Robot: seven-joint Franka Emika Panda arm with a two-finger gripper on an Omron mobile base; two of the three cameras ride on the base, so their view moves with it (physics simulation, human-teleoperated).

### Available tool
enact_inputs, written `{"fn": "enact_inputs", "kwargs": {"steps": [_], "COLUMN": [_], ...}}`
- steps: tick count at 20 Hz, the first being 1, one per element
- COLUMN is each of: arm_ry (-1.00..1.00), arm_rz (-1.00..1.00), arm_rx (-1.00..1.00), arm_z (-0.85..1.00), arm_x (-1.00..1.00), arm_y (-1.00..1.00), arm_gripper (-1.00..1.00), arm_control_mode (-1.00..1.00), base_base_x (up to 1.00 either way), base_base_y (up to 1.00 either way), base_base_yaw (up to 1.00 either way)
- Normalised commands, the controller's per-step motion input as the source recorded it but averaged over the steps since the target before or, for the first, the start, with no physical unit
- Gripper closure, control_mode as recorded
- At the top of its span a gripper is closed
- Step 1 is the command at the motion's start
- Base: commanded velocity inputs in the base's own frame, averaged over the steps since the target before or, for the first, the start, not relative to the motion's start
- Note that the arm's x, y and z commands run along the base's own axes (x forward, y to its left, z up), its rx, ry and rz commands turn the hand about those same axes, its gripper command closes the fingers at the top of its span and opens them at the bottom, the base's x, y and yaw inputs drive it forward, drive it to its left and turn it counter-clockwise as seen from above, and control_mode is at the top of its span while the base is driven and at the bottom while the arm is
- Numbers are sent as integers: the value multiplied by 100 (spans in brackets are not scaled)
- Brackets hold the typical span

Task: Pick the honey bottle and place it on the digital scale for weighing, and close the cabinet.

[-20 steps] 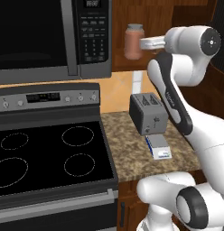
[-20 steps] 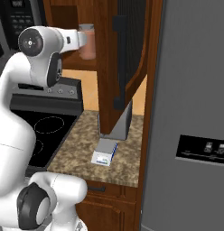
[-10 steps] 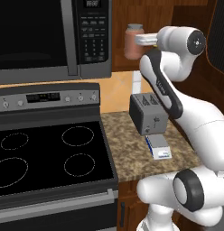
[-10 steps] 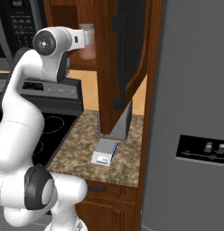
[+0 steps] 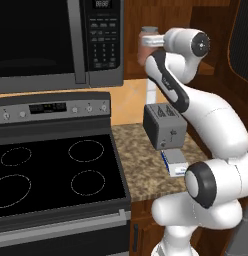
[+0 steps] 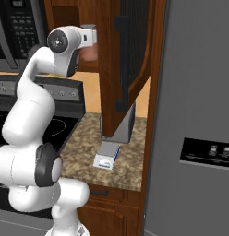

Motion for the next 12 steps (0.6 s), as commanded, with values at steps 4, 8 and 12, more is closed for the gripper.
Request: {"fn": "enact_inputs", "kwargs": {"steps": [4,8,12], "arm_ry": [-1,0,2], "arm_rz": [0,0,0], "arm_rx": [0,0,0], "arm_z": [22,22,3], "arm_x": [30,31,37], "arm_y": [0,1,0], "arm_gripper": [-100,-100,-100], "arm_control_mode": [-100,-100,-100], "base_base_x": [0,0,0], "base_base_y": [0,0,0], "base_base_yaw": [0,0,0]}}
